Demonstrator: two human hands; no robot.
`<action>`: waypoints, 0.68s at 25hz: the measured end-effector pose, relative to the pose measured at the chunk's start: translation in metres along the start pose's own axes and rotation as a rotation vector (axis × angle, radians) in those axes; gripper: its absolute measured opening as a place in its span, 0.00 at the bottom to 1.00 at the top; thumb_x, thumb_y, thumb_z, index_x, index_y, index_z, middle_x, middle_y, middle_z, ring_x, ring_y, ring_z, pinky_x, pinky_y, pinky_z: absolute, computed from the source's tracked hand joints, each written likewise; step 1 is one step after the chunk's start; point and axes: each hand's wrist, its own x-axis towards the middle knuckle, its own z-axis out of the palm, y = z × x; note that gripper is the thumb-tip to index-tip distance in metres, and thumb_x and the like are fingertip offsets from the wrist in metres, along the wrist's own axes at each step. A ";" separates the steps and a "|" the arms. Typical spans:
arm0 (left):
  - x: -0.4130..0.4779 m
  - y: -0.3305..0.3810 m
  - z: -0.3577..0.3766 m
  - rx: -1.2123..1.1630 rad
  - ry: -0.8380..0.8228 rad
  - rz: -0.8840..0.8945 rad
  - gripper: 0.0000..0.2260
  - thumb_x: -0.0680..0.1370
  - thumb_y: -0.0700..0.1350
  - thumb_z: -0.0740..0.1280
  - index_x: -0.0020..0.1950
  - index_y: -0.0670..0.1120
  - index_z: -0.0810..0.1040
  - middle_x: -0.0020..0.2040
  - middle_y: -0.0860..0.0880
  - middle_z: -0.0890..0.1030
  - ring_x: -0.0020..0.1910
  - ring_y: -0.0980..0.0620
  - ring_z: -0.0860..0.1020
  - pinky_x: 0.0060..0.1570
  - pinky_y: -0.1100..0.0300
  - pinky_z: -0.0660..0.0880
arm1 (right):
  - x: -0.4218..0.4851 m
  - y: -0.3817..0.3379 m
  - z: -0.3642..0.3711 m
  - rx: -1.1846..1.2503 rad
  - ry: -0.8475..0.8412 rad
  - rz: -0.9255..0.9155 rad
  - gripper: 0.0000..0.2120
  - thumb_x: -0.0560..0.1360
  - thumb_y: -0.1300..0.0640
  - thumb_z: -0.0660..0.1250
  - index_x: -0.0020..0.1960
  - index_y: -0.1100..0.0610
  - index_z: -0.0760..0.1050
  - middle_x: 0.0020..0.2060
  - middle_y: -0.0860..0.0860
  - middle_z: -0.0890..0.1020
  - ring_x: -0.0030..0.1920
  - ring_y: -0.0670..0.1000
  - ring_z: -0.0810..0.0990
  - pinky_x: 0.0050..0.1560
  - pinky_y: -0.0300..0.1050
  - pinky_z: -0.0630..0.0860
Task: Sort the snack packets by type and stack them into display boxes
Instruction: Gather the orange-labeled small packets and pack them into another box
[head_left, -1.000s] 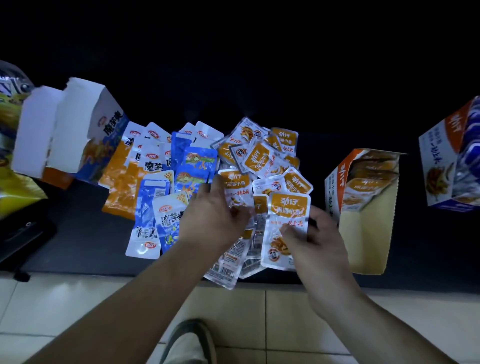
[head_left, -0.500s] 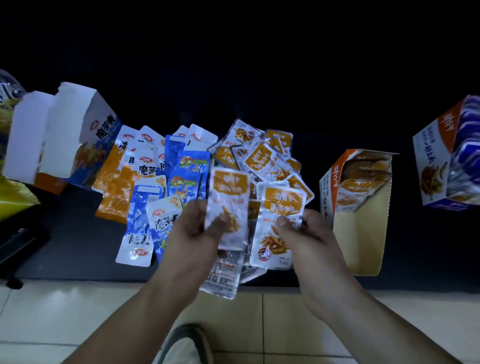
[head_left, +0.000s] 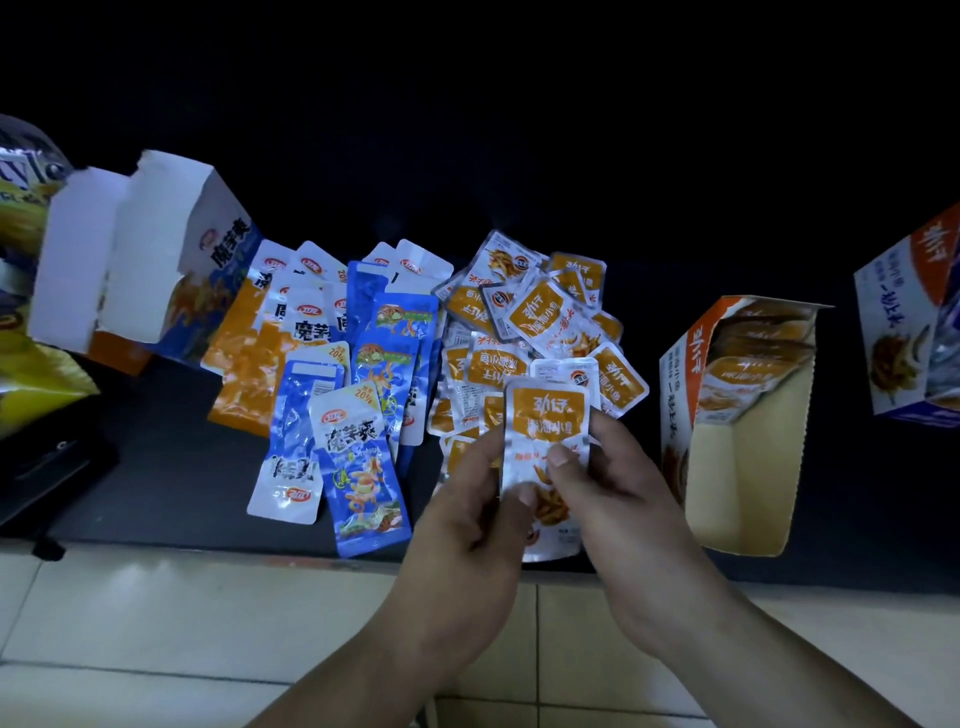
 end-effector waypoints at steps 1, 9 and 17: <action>-0.001 -0.006 -0.006 0.042 -0.014 0.014 0.15 0.84 0.39 0.64 0.66 0.55 0.78 0.56 0.56 0.86 0.53 0.59 0.83 0.52 0.64 0.78 | 0.001 0.002 -0.001 -0.008 0.023 0.000 0.13 0.83 0.60 0.65 0.62 0.45 0.79 0.52 0.45 0.87 0.54 0.46 0.85 0.54 0.46 0.80; 0.024 -0.040 -0.044 1.183 0.086 -0.017 0.36 0.70 0.64 0.69 0.74 0.48 0.71 0.54 0.48 0.81 0.53 0.43 0.78 0.52 0.49 0.77 | 0.007 0.013 -0.008 -0.133 0.225 0.043 0.08 0.81 0.55 0.67 0.57 0.43 0.80 0.48 0.40 0.86 0.50 0.42 0.85 0.52 0.50 0.81; 0.010 -0.022 -0.040 0.553 0.337 0.198 0.11 0.84 0.46 0.64 0.65 0.56 0.80 0.54 0.53 0.79 0.55 0.60 0.78 0.51 0.71 0.71 | 0.004 0.006 -0.003 -0.031 0.166 0.053 0.14 0.77 0.58 0.74 0.60 0.45 0.80 0.51 0.43 0.87 0.52 0.44 0.86 0.54 0.48 0.81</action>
